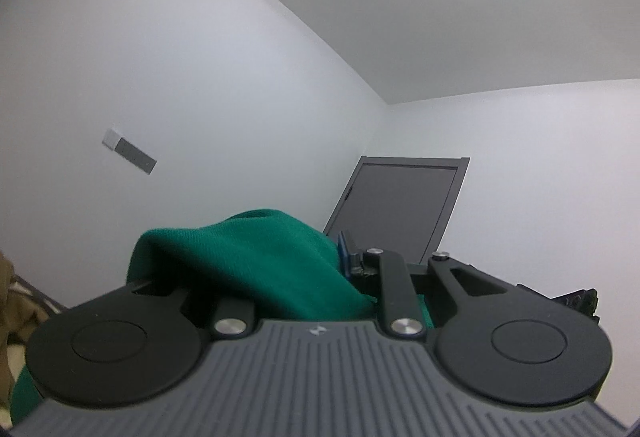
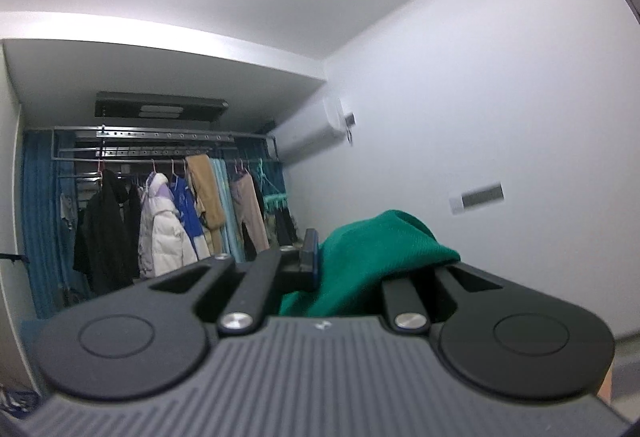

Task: Fold large clothes
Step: 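Lower the hoodie onto the quilt and open both grippers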

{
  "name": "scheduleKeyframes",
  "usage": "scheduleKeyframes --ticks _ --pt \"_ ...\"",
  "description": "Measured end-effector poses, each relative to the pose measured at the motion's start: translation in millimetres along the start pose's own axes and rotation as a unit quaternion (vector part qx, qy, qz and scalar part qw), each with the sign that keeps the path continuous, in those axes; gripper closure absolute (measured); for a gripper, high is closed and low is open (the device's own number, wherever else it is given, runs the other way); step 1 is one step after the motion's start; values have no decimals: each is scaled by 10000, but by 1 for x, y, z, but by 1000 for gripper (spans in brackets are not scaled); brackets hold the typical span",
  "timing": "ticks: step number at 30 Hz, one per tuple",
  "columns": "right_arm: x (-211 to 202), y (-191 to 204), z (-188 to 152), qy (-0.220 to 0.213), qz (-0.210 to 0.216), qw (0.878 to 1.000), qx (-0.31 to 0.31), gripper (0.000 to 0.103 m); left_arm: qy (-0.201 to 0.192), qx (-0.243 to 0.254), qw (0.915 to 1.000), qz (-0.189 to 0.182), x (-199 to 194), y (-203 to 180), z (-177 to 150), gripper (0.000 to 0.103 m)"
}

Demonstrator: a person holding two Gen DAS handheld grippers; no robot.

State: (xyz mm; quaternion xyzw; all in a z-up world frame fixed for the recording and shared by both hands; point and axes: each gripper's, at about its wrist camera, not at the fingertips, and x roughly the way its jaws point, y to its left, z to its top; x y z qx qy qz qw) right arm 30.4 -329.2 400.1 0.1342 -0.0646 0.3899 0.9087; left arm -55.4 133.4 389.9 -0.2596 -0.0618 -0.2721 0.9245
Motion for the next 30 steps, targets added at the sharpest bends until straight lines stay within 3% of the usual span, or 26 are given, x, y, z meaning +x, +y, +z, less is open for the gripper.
scheduleKeyframes --ticks 4,8,15,22,30 --pt "31 -10 13 1 -200 9993 -323 90 208 -13 9992 338 40 16 15 79" --pt "63 -43 -15 314 -538 9977 -273 90 585 31 9956 725 86 63 -15 79" --pt "117 -120 -118 1006 -1080 9890 78 90 1031 -42 9855 1350 145 173 -104 79" --pt "191 -205 -241 1513 -1635 9744 291 90 1752 -181 9618 2095 221 311 -204 79" --pt "246 -293 -391 2054 -2058 9559 414 91 2532 -69 9392 2317 277 423 -315 79"
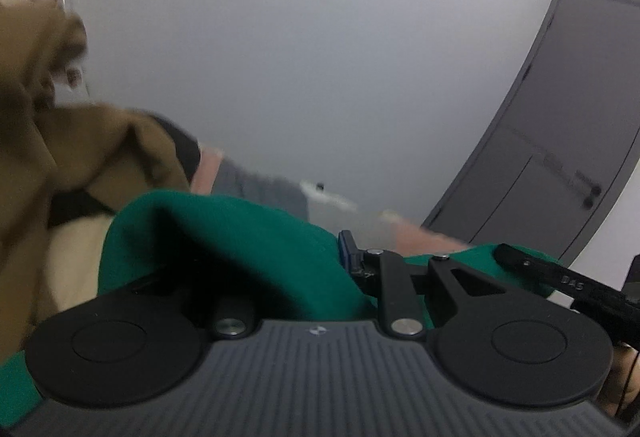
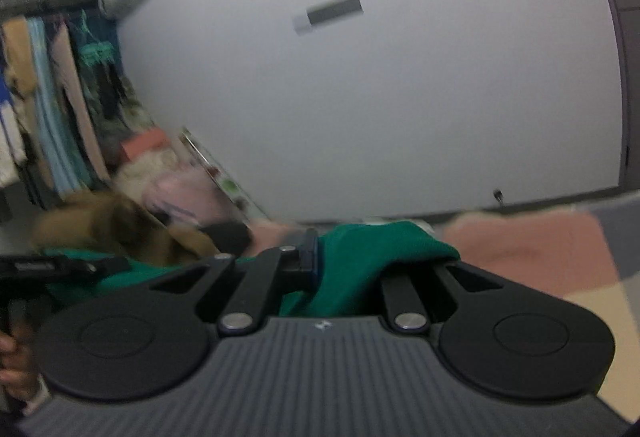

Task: Fold large clothes
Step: 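Lower the hoodie onto the quilt and open both grippers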

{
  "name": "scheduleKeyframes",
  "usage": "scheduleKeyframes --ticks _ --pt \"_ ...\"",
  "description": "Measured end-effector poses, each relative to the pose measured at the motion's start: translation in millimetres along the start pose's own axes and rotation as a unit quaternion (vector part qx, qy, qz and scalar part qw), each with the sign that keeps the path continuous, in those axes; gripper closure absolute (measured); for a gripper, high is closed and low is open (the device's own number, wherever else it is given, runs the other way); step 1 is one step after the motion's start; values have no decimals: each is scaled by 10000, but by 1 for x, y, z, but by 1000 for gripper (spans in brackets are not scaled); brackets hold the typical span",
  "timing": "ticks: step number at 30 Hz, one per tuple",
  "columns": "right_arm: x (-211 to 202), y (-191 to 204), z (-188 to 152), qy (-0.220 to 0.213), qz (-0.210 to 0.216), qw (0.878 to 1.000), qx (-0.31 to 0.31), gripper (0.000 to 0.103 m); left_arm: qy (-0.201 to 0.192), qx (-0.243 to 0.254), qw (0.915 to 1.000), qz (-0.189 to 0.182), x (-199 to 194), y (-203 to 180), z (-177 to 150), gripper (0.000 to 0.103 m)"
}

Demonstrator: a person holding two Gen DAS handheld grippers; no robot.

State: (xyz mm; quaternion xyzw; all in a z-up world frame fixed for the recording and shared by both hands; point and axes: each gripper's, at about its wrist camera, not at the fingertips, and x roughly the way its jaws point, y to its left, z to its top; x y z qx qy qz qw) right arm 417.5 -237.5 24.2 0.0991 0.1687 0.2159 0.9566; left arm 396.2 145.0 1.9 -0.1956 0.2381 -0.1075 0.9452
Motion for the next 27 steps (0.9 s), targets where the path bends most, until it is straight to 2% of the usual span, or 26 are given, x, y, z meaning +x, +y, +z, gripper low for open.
scheduleKeyframes --ticks 4,8,13,17,18,19,20,21,22,23,24,27 --pt "38 -19 -30 292 -173 9993 130 91 211 194 9996 88 45 10 -12 79" --pt "64 -38 -51 522 -259 9978 318 91 410 180 9988 174 81 18 -20 79" --pt "83 -64 -81 930 -403 9938 468 92 582 65 9977 341 109 29 -30 79" --pt "88 -64 -80 1017 -444 9928 459 91 636 132 9969 441 116 29 -31 77" --pt "88 -60 -76 1031 -444 9927 437 90 667 136 9967 446 116 29 -30 69" --pt "86 -58 -74 1058 -450 9925 416 90 726 108 9964 414 109 25 -29 55" --pt "84 -59 -71 1097 -468 9920 407 88 798 66 9961 364 105 23 -28 46" --pt "81 -59 -69 1129 -496 9915 418 80 858 23 9958 309 97 20 -26 37" --pt "76 -58 -66 1149 -524 9910 447 73 876 19 9956 319 85 14 -25 35" --pt "72 -58 -64 1154 -542 9906 492 57 874 60 9954 380 78 11 -24 33" --pt "75 -56 -63 1146 -540 9904 554 48 858 121 9951 466 69 7 -23 32" --pt "53 -51 -56 1167 -476 9896 698 48 806 86 9952 546 37 -1 -23 31"
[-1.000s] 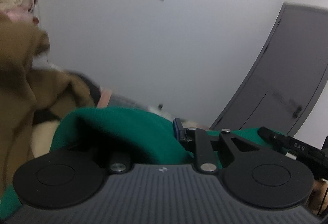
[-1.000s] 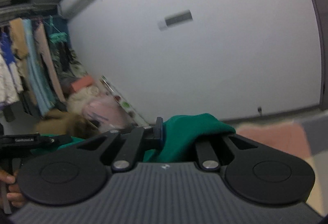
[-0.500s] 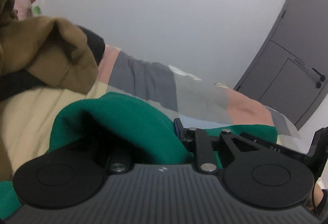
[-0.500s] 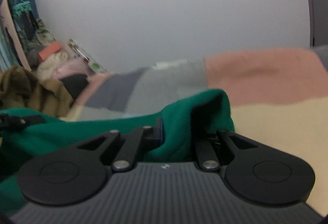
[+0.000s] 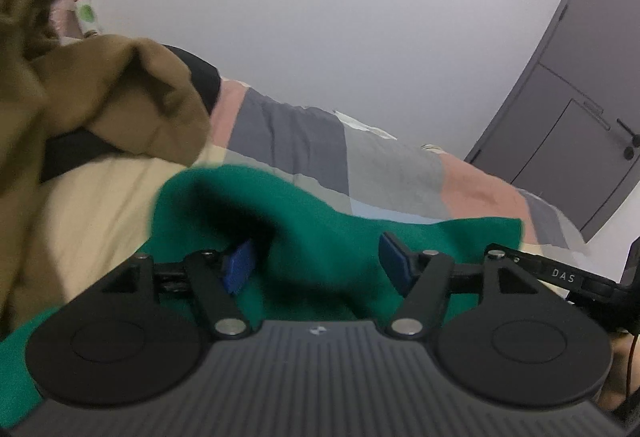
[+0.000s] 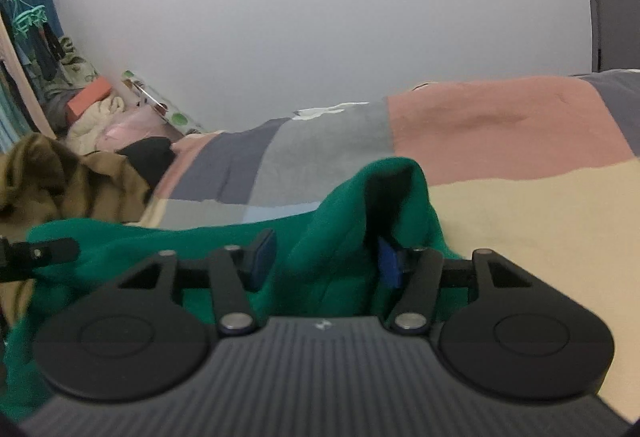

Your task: Fold large clothes

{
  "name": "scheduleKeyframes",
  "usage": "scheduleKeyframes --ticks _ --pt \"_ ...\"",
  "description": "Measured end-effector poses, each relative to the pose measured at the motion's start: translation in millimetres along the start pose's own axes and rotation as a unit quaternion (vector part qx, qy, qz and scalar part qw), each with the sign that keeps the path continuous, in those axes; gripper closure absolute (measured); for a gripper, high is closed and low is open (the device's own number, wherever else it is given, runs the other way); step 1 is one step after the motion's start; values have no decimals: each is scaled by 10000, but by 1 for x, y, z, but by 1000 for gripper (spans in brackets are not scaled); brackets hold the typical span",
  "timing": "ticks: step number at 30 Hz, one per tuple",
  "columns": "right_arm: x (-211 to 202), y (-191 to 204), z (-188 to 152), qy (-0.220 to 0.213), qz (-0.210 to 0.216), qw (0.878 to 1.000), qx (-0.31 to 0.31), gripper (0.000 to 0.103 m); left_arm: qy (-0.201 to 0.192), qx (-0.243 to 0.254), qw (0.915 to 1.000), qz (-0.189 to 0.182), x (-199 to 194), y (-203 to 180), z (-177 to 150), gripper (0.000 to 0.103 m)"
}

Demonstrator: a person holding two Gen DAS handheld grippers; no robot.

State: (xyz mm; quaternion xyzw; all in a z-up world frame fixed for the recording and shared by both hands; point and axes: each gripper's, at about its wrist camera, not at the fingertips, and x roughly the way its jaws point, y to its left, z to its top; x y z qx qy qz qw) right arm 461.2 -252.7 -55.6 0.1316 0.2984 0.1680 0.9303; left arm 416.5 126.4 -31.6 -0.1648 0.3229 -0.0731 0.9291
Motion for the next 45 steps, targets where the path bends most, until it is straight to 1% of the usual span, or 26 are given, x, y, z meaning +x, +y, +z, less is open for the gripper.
scheduleKeyframes --ticks 5,9,13,15,18,20,22,24,26,28,29,30,32,34,37,41,43,44,45 --pt "-60 13 -7 -152 -7 9999 68 48 -126 21 9998 149 -69 -8 -19 31" --pt "-117 32 -27 -165 53 9998 40 48 -139 -95 9996 239 -125 -14 -49 31" --pt "-179 55 -56 -117 118 9998 -119 48 -191 -139 9991 355 -178 -23 -90 31" --pt "-207 67 -72 -78 149 9996 -218 48 -207 -178 9987 433 -199 -28 -109 31" --pt "-245 82 -99 -17 204 9992 -356 48 -224 -234 9983 485 -225 -32 -138 31" --pt "-265 91 -116 41 237 9987 -450 48 -144 -293 9980 543 -238 -35 -157 31" --pt "-281 97 -134 154 251 9983 -494 48 -158 -248 9978 593 -248 -38 -176 31" --pt "-293 100 -153 238 320 9975 -589 48 -149 -219 9975 662 -255 -40 -192 31" --pt "-302 105 -172 347 297 9964 -717 47 -155 -125 9969 762 -257 -42 -206 31" --pt "-306 108 -187 517 328 9947 -830 35 -124 27 9955 943 -253 -44 -216 31" --pt "-307 110 -194 600 352 9938 -870 26 -98 39 9953 963 -250 -43 -219 31" --pt "-307 112 -200 679 397 9927 -915 22 -52 17 9953 970 -247 -40 -222 31" --pt "-304 118 -213 886 523 9894 -1028 22 58 -36 9942 1070 -238 -33 -227 32" --pt "-297 122 -223 1085 555 9860 -1140 22 205 -35 9936 1113 -227 -25 -230 32" --pt "-287 131 -236 1294 514 9801 -1415 22 369 -9 9923 1185 -214 -15 -235 33" --pt "-273 139 -247 1495 341 9723 -1765 23 546 190 9902 1274 -196 -10 -243 33" --pt "-262 142 -258 1716 145 9643 -2013 23 576 289 9886 1361 -191 -11 -245 38" --pt "-260 143 -263 1743 109 9625 -2075 22 570 299 9876 1435 -189 -11 -245 40" --pt "-258 144 -265 1747 83 9614 -2124 24 552 271 9869 1488 -187 -10 -245 45"
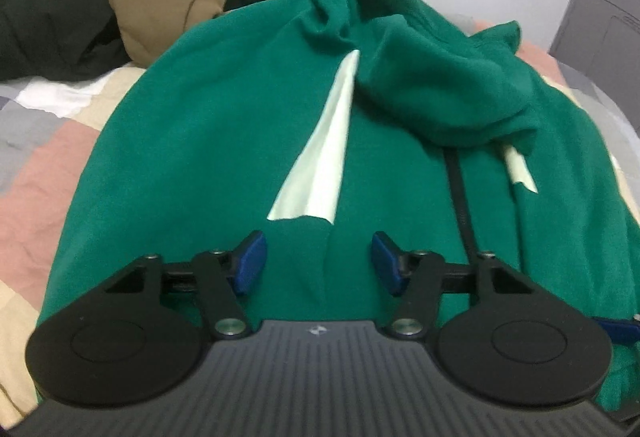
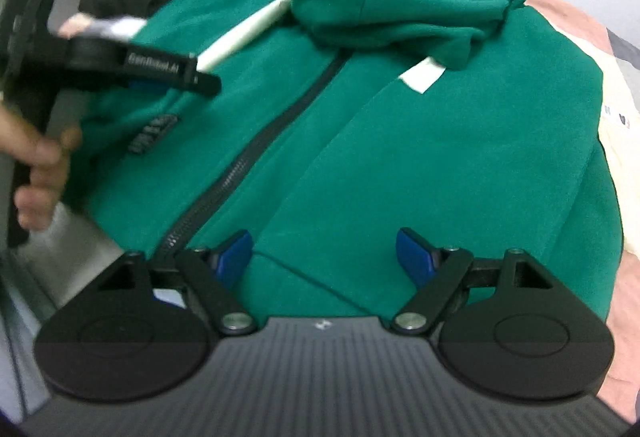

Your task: Fold large clothes

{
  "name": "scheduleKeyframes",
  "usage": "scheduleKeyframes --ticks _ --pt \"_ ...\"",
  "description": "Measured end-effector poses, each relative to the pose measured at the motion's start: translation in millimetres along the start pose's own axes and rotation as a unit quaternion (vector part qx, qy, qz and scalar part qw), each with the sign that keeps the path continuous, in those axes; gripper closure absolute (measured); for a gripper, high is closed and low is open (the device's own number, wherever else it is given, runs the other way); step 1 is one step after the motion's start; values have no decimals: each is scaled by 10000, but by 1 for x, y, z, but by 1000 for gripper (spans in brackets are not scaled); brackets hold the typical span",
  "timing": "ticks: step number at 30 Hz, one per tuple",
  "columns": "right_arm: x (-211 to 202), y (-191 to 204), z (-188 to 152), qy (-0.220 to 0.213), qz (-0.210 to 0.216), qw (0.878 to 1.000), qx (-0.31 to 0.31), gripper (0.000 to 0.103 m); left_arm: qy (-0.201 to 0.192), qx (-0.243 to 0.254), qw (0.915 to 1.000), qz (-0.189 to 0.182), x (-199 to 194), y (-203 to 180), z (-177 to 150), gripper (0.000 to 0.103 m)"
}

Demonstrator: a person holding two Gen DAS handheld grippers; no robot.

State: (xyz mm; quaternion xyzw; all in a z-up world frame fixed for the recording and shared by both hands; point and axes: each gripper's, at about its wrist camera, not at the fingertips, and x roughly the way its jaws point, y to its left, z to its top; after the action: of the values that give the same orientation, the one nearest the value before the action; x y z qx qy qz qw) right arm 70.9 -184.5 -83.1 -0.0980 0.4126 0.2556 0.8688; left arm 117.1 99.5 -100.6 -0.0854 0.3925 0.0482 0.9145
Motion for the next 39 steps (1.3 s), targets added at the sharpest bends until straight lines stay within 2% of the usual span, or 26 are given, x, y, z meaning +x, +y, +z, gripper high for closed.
scheduleKeyframes --ticks 1,3,4,5,7,9,15,20,23,27,33,36,39 --pt "1 1 0 -7 -24 10000 -27 27 -12 -45 10000 25 1 2 1 51" --pt "-1 1 0 -39 20 10000 -2 50 -26 -125 9999 37 3 5 0 60" --pt "-3 0 0 -59 47 10000 35 54 -49 -195 9998 7 3 8 0 70" --pt "-4 -2 0 -89 28 9999 60 63 -65 -285 9996 4 3 10 1 75" --pt "-10 -7 2 -126 2 9998 144 72 -124 -513 9986 15 -1 16 2 95" --pt "-17 -15 4 -183 5 9993 335 80 -269 -658 9973 181 -8 23 3 98" --pt "-52 -50 14 -605 -104 9941 896 83 -711 -1429 9869 219 -31 67 21 100" --pt "-91 -107 35 -1054 -513 9852 1249 83 -1023 -2002 9737 371 -44 112 53 100" --pt "-112 -153 46 -1248 -776 9764 1584 83 -1235 -2141 9669 634 -47 134 73 100" --pt "-128 -213 54 -1423 -1393 9614 1900 83 -1457 -2145 9601 1045 -42 158 99 100" --pt "-104 -305 47 -1380 -1814 9352 2710 83 -1484 -2204 9490 1696 -9 198 127 100" --pt "-76 -339 37 -1330 -2076 9240 2922 83 -1241 -2384 9453 1846 18 219 128 100" --pt "-43 -364 25 -1067 -2246 9164 3138 85 -948 -2389 9461 1969 45 229 123 99"
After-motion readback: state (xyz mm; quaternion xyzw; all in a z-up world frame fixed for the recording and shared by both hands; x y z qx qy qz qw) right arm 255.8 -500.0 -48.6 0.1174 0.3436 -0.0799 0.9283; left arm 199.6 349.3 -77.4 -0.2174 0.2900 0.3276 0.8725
